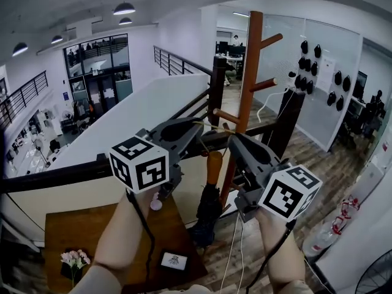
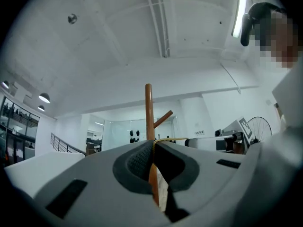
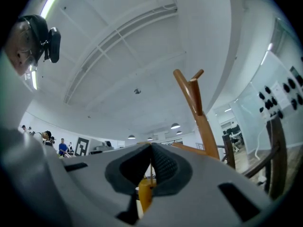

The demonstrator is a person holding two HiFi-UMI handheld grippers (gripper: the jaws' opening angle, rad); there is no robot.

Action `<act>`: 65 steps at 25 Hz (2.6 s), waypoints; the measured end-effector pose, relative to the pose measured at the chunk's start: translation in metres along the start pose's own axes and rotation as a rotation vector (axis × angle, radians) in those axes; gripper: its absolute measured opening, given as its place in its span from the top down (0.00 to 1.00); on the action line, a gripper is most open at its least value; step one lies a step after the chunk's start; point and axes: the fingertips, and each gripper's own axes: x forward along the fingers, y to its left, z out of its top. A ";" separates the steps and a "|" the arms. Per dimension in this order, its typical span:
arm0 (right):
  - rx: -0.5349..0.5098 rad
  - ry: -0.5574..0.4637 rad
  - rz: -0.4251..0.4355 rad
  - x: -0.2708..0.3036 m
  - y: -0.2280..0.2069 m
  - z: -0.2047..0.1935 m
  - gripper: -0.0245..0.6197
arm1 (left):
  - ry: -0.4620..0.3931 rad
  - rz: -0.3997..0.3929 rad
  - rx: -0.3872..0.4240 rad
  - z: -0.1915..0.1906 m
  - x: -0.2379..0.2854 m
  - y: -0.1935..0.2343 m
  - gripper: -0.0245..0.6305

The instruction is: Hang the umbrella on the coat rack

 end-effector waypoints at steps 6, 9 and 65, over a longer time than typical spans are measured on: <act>0.029 -0.010 -0.024 0.026 -0.014 0.006 0.95 | -0.002 -0.016 -0.016 0.004 0.023 0.032 0.96; 0.081 -0.025 -0.049 0.032 -0.030 0.008 0.95 | 0.013 -0.039 -0.038 0.000 0.040 0.042 0.96; -0.258 0.043 -0.286 -0.078 -0.050 -0.027 0.94 | 0.087 0.148 0.102 -0.091 -0.018 -0.013 0.95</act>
